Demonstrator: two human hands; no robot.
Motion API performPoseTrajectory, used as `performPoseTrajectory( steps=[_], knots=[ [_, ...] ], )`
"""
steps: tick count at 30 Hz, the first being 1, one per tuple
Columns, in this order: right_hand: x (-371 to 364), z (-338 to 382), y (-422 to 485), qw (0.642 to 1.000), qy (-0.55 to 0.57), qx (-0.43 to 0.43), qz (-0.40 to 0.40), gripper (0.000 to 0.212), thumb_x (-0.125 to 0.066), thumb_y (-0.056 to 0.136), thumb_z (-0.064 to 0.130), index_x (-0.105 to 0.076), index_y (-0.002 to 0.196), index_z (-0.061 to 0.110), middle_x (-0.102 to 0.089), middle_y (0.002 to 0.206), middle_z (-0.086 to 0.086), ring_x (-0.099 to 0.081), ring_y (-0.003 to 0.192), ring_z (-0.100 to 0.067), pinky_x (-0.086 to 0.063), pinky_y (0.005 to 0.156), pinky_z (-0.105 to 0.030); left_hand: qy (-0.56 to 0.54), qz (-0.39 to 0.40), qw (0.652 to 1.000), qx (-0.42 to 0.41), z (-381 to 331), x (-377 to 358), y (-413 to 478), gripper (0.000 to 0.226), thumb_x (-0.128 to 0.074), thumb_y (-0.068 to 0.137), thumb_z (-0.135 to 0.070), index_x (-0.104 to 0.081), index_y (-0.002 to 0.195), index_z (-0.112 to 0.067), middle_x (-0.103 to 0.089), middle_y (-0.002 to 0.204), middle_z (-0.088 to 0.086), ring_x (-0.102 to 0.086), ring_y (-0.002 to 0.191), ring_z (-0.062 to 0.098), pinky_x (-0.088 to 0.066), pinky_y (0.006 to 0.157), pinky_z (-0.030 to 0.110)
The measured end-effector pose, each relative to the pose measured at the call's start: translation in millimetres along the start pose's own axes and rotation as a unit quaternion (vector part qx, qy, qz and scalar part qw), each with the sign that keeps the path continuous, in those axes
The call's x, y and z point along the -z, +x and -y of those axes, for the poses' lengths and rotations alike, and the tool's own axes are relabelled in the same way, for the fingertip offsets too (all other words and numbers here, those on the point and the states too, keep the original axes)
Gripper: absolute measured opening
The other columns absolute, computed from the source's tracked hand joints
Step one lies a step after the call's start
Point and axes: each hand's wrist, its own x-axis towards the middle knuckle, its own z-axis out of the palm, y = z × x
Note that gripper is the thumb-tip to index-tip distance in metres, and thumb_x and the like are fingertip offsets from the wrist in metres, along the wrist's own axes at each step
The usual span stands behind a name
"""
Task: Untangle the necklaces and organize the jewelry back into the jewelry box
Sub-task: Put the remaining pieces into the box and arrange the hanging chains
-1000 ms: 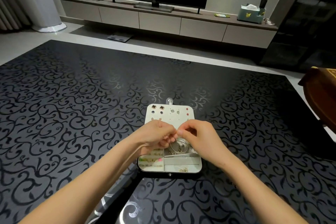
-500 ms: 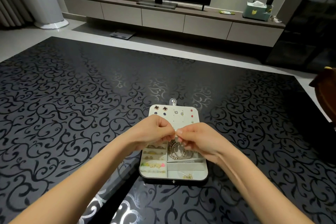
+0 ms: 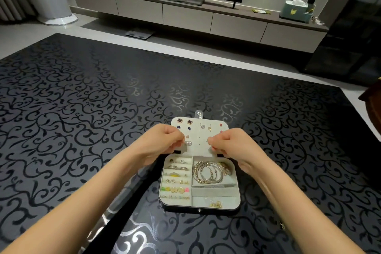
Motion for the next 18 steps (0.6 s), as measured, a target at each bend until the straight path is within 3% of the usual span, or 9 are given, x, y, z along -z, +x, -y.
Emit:
performPoseTrajectory(
  steps=[2,4,7,10,12,15,18],
  knots=[
    [-4.0,-0.7,11.6,0.993,-0.113,0.042,-0.015,0.049,-0.064,0.083,0.01,-0.048,0.038,0.017,-0.047,0.044,0.003,-0.05,0.05,-0.012,-0.048,0.062,-0.027,0.065,-0.048,0.995,-0.05,-0.2,-2.4,5.2,0.033,-0.051,0.086,-0.012,-0.052,0.053,-0.017,-0.053,0.058,-0.006,-0.044,0.058,0.01,-0.039,0.065,0.023],
    [-9.6,-2.2,21.9,0.974,-0.223,0.043,-0.017,0.056,-0.063,0.081,0.016,-0.04,0.031,0.016,-0.041,0.04,0.004,-0.04,0.046,-0.015,-0.043,0.062,-0.031,0.123,-0.103,0.984,-0.08,2.8,-6.3,12.1,0.026,-0.051,0.086,-0.014,-0.055,0.061,-0.011,-0.055,0.063,-0.005,-0.044,0.06,0.01,-0.037,0.064,0.024],
    [-11.3,2.9,31.9,0.95,-0.311,0.01,-0.033,0.053,-0.064,0.082,0.027,-0.034,0.039,0.017,-0.034,0.032,0.007,-0.035,0.044,-0.015,-0.038,0.062,-0.029,0.186,-0.172,0.961,-0.113,8.3,-5.6,22.5,0.024,-0.048,0.087,-0.014,-0.055,0.07,0.001,-0.051,0.072,0.003,-0.042,0.066,0.013,-0.033,0.062,0.027],
    [-9.4,10.6,38.3,0.946,-0.325,-0.01,0.005,0.046,-0.065,0.08,0.028,-0.037,0.045,0.015,-0.037,0.025,0.009,-0.038,0.046,-0.017,-0.047,0.074,-0.036,0.184,-0.189,0.956,-0.125,11.0,-3.6,28.9,0.026,-0.046,0.089,-0.015,-0.055,0.071,0.003,-0.048,0.074,0.003,-0.04,0.066,0.012,-0.032,0.06,0.026],
    [-9.1,11.7,44.4,0.94,-0.34,-0.022,0.021,0.041,-0.066,0.078,0.029,-0.04,0.051,0.013,-0.045,0.034,0.006,-0.042,0.051,-0.02,-0.048,0.077,-0.037,0.174,-0.19,0.959,-0.122,12.7,-3.7,30.9,0.026,-0.045,0.089,-0.015,-0.054,0.072,0.003,-0.047,0.073,0.004,-0.037,0.064,0.012,-0.031,0.059,0.026],
    [-12.7,15.6,52.0,0.927,-0.373,-0.029,0.02,0.035,-0.068,0.072,0.036,-0.046,0.058,0.013,-0.055,0.065,-0.005,-0.054,0.067,-0.025,-0.052,0.085,-0.04,0.162,-0.193,0.961,-0.116,13.7,-4.5,32.0,0.027,-0.046,0.089,-0.016,-0.052,0.074,0.006,-0.046,0.07,0.005,-0.034,0.061,0.012,-0.03,0.057,0.025],
    [-18.1,19.9,56.8,0.918,-0.393,-0.043,0.026,0.036,-0.073,0.067,0.043,-0.053,0.067,0.013,-0.059,0.074,-0.003,-0.062,0.079,-0.025,-0.05,0.087,-0.039,0.151,-0.197,0.962,-0.117,13.3,-3.5,29.8,0.026,-0.047,0.088,-0.014,-0.051,0.072,0.007,-0.039,0.061,0.004,-0.03,0.053,0.008,-0.027,0.051,0.018]
  ],
)
